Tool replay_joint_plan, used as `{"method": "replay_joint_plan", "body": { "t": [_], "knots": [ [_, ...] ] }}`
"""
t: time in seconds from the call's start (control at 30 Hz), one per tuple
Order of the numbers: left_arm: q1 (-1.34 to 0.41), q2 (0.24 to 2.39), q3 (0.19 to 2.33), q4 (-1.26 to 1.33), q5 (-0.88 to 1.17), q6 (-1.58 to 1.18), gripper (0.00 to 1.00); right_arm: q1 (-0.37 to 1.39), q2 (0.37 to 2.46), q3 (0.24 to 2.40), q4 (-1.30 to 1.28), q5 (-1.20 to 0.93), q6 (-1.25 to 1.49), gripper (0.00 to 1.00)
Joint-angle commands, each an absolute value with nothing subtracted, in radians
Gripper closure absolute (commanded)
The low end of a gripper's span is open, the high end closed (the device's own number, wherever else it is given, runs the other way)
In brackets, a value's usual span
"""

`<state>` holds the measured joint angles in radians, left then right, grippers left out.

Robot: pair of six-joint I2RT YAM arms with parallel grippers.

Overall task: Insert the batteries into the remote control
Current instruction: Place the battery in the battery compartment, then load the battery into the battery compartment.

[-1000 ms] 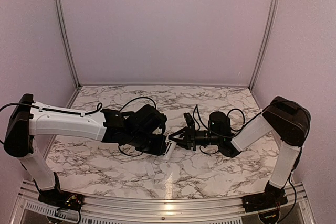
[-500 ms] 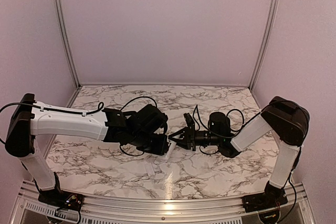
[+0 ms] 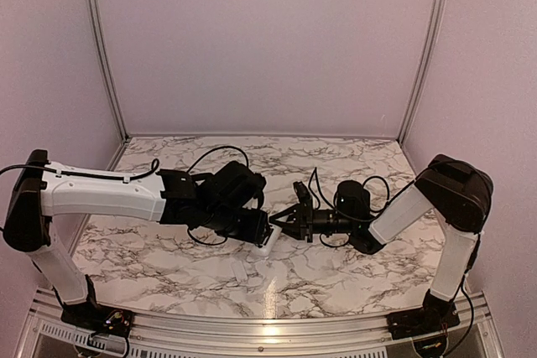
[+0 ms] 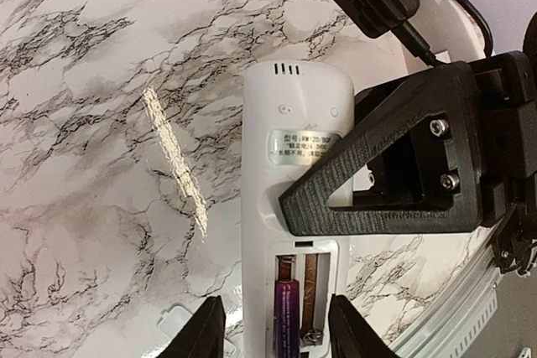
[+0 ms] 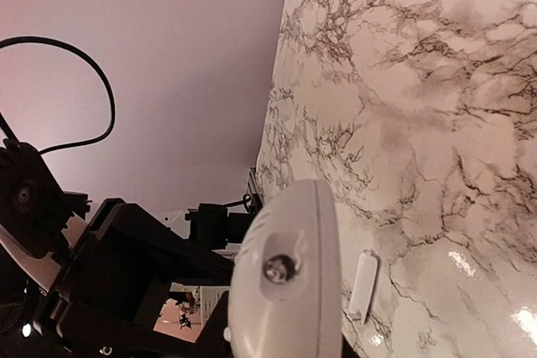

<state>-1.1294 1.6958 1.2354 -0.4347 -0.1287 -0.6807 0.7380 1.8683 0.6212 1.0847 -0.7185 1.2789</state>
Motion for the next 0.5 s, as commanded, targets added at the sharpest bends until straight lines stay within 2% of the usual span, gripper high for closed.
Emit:
{"method": "replay_joint_plan", "body": {
  "t": [0.0, 0.2, 0.3, 0.47],
  "knots": [
    [-1.127, 1.641, 1.255, -0.445, -0.137, -0.637, 0.56, 0.75, 1.893, 0.61, 1.184, -0.747, 1.317, 1.0],
    [-1.126, 1.47, 1.134, -0.304, -0.146, -0.537, 0.52, 0.749, 1.902, 0.609, 1.233, -0.776, 1.363, 1.0],
    [-1.126, 1.349, 1.036, -0.218, -0.129, -0.447, 0.41, 0.749, 1.896, 0.61, 1.24, -0.792, 1.374, 1.0],
    [-1.128, 1.173, 0.892, -0.113, 0.063, -0.19, 0.38, 0.749, 1.877, 0.612, 1.235, -0.834, 1.381, 1.0]
  ]
}}
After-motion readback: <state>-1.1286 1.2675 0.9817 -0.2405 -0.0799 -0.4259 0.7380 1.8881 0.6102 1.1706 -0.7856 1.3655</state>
